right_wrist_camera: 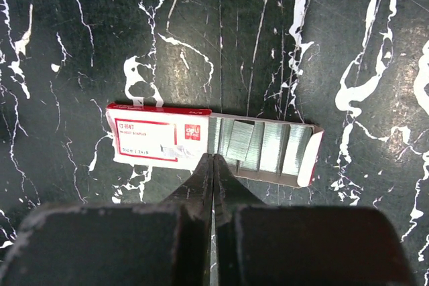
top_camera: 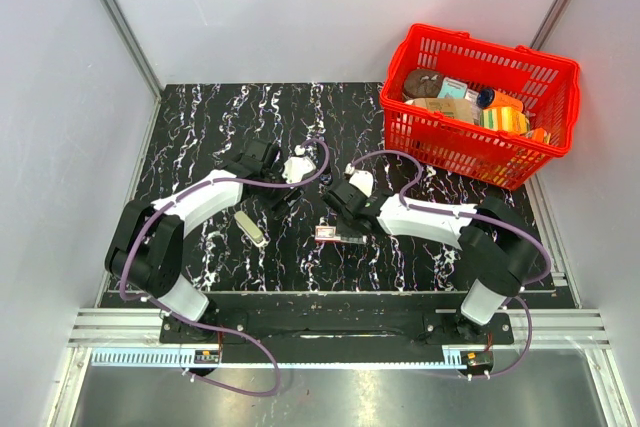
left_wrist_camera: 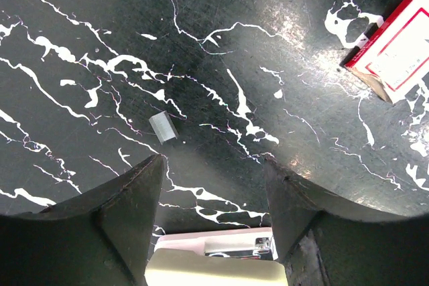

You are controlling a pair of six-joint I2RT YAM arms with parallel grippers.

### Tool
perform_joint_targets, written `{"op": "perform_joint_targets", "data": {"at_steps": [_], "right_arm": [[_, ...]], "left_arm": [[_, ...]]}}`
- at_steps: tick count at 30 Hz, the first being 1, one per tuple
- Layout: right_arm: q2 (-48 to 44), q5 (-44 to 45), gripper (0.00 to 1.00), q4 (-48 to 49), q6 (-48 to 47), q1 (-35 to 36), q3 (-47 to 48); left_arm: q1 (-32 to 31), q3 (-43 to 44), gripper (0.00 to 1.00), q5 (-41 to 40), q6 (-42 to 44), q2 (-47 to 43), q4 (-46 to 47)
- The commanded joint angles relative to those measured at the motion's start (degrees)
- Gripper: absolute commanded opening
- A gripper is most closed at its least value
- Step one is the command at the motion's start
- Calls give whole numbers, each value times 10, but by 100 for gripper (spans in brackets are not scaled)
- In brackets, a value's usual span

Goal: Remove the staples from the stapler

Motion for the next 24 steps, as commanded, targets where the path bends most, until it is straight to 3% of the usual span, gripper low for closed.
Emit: {"op": "perform_joint_targets", "data": {"at_steps": [1, 24], "right_arm": [[5, -1, 0, 18, -2, -4, 2], [-4, -5, 0, 18, 10, -4, -29]], "left_arm": [[3, 22, 66, -10, 8, -1, 21], [5, 20, 66, -3, 1, -7, 18]]}}
